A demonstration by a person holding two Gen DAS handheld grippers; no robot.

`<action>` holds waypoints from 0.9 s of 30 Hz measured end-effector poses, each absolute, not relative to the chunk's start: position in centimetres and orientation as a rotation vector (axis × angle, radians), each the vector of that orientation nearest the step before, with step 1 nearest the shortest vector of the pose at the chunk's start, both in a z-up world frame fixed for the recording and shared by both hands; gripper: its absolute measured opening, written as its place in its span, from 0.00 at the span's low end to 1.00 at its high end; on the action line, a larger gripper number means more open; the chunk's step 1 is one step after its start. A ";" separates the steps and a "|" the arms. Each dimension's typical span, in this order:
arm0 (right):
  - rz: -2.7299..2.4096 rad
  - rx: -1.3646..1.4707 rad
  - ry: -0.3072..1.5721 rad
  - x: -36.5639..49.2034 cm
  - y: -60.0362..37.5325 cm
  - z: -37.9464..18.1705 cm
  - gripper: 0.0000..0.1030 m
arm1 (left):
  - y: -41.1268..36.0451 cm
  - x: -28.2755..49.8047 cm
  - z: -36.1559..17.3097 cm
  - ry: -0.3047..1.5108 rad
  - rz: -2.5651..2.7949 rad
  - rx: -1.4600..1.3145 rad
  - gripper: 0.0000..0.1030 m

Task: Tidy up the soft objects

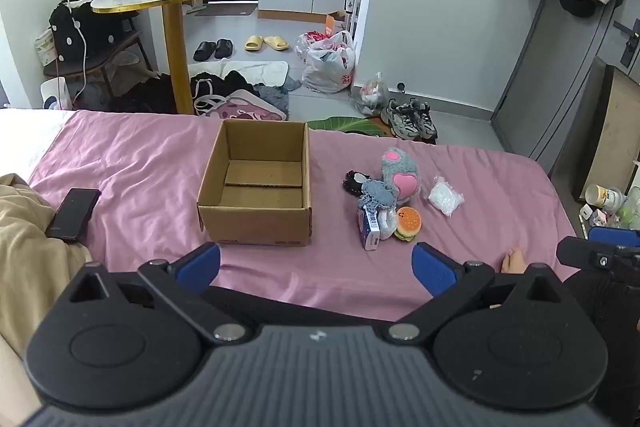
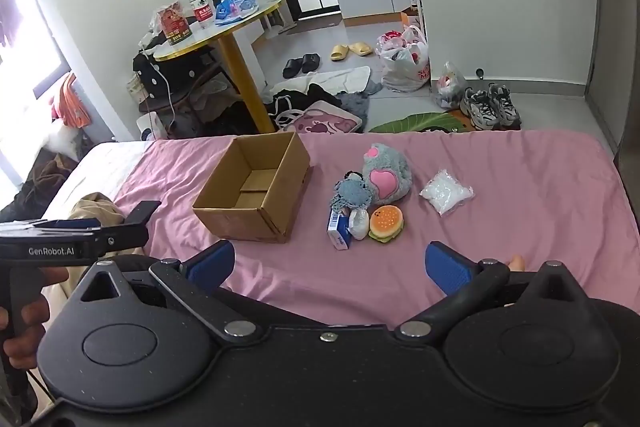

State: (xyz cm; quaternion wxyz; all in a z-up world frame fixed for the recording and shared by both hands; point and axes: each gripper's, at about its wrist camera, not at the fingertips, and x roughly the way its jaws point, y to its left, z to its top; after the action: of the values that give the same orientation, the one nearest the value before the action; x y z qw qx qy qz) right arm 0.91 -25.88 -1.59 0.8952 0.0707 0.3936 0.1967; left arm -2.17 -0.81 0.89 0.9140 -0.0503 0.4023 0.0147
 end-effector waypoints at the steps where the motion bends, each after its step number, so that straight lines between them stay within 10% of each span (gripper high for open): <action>1: 0.414 0.149 0.808 0.6 -26.6 -1.8 1.00 | -0.9 -2.4 0.8 0.826 0.025 -0.102 0.98; 27: 0.391 0.107 0.789 -0.7 -26.0 -1.0 1.00 | -1.2 -4.1 1.5 0.806 0.011 -0.111 0.98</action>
State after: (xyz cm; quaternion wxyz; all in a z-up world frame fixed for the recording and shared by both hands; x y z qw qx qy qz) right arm -0.69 -26.02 -1.00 0.9032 0.0519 0.3818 0.1892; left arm -4.11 -1.17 1.49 0.9184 -0.0541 0.3920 0.0052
